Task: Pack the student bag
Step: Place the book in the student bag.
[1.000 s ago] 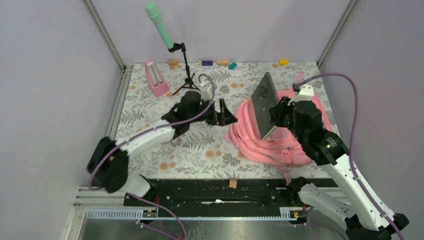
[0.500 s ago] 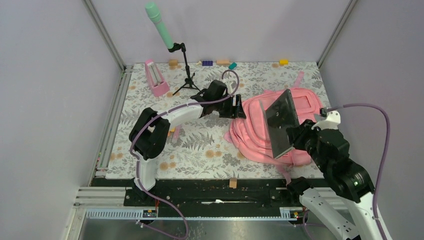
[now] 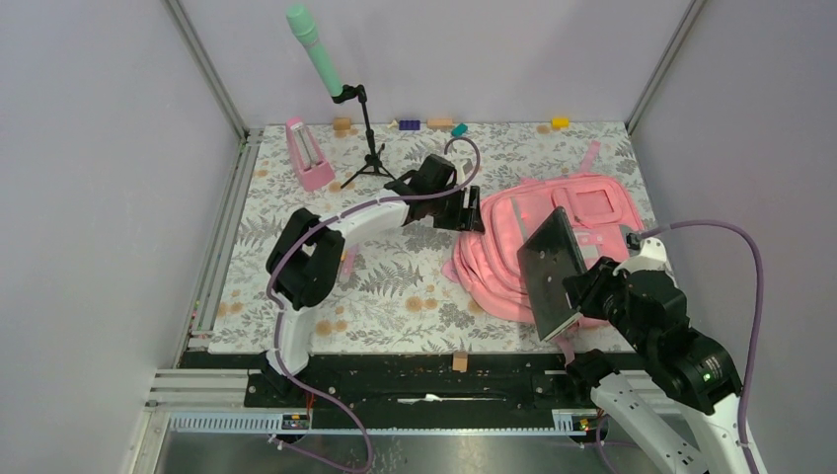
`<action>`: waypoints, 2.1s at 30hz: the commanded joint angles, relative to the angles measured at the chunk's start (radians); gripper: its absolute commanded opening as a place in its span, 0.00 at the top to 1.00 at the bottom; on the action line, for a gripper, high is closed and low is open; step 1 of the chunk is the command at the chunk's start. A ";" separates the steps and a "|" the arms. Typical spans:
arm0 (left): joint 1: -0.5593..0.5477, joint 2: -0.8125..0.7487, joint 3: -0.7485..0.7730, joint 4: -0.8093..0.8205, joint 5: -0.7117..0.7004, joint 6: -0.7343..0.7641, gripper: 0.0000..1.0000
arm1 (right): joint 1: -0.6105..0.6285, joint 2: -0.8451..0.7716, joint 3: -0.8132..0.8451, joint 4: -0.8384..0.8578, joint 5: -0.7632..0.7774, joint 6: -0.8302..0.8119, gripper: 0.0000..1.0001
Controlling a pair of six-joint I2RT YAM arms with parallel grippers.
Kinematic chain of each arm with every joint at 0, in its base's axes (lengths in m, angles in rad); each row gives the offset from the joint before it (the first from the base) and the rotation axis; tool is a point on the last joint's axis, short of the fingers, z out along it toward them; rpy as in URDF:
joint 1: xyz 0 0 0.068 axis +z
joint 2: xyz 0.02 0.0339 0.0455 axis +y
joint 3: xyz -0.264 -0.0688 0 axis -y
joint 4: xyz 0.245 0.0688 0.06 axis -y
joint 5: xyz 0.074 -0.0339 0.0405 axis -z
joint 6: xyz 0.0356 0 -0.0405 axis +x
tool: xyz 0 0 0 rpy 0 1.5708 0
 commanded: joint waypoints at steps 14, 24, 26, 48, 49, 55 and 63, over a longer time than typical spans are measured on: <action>0.130 -0.060 -0.146 0.250 0.013 -0.174 1.00 | -0.003 -0.036 -0.059 0.119 -0.053 0.057 1.00; 0.233 -0.224 -0.363 0.378 -0.098 -0.277 1.00 | -0.002 0.002 -0.126 0.204 -0.074 0.065 1.00; 0.237 -0.262 -0.397 0.380 -0.141 -0.275 1.00 | -0.003 0.013 -0.125 0.206 -0.065 0.058 1.00; 0.246 -0.443 -0.461 0.416 0.059 -0.322 0.64 | -0.003 -0.055 -0.017 0.113 -0.280 0.156 1.00; 0.244 -0.436 -0.479 0.421 0.075 -0.329 0.58 | -0.003 -0.056 -0.021 0.114 -0.278 0.160 1.00; 0.231 -0.443 -0.579 0.410 0.057 -0.299 0.35 | -0.003 -0.052 -0.033 0.122 -0.293 0.168 1.00; 0.208 -0.519 -0.687 0.364 -0.056 -0.251 0.20 | -0.003 -0.070 -0.040 0.134 -0.333 0.179 1.00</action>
